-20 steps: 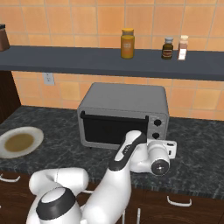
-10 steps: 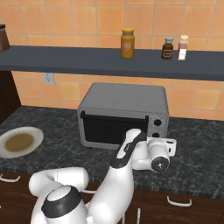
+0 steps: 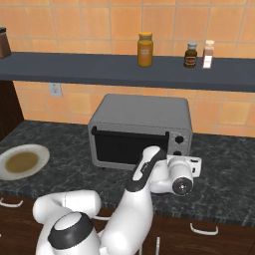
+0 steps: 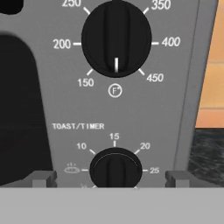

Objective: Pick up the kebab skewer and baguette bread, and place them inside the toaster oven. Close the toaster oven door and start by setting the timer.

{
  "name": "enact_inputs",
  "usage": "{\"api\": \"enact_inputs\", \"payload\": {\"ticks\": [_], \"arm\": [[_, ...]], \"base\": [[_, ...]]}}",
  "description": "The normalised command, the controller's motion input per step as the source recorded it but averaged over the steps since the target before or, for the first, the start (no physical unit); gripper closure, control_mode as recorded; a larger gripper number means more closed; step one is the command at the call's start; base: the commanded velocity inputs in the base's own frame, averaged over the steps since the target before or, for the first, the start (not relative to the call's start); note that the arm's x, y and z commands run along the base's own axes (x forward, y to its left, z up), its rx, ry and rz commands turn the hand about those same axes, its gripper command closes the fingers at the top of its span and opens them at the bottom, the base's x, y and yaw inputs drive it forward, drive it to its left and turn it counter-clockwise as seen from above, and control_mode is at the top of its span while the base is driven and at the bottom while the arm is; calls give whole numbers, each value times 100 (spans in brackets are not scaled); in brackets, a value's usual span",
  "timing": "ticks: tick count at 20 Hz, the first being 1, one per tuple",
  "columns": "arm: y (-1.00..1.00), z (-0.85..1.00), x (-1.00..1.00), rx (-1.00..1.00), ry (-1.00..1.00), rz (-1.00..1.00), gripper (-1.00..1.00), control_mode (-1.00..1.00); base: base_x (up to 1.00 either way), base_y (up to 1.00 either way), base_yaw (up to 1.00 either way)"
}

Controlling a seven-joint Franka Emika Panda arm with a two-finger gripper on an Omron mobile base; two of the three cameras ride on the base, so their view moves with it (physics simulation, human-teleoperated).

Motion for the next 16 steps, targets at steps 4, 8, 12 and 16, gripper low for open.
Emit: {"api": "enact_inputs", "payload": {"ticks": [4,8,12,16], "arm": [[0,9,0,0,0,0,-100,-100],[0,0,7,0,0,0,-100,-100],[0,-2,15,0,0,0,-100,-100],[0,0,0,0,0,0,-100,-100]], "base": [[0,0,0],[0,0,0],[0,0,0],[0,0,0]]}}
